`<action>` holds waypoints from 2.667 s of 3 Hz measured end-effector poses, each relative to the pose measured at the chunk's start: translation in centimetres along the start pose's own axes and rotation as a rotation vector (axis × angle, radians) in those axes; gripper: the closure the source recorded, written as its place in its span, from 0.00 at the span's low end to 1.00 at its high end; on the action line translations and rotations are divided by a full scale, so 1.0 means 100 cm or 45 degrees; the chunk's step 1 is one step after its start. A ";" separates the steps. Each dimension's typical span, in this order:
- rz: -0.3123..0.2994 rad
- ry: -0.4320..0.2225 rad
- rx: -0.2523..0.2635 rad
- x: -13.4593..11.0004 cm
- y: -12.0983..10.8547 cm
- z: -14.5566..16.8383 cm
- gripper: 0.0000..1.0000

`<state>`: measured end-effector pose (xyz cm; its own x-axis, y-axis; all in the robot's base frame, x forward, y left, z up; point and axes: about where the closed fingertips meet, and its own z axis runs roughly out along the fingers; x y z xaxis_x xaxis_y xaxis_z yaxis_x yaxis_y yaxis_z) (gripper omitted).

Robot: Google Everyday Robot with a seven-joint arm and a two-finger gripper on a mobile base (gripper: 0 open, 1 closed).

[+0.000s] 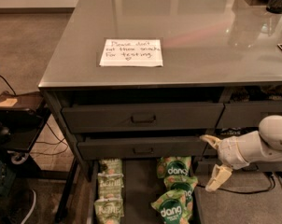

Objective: Pick green rice chip bag from bottom drawer and place on counter

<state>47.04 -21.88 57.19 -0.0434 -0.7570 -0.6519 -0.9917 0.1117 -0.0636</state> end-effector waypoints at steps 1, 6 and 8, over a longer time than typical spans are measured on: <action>0.077 -0.037 -0.140 0.062 -0.001 0.029 0.00; -0.081 -0.065 -0.255 0.171 0.027 0.145 0.00; -0.058 -0.134 -0.355 0.175 0.045 0.180 0.00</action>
Offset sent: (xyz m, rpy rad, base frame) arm 0.0014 -0.0218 -0.0492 0.0328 0.0931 0.0242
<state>44.03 -23.07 31.85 0.0006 -0.6845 -0.7290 -0.9880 -0.1131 0.1055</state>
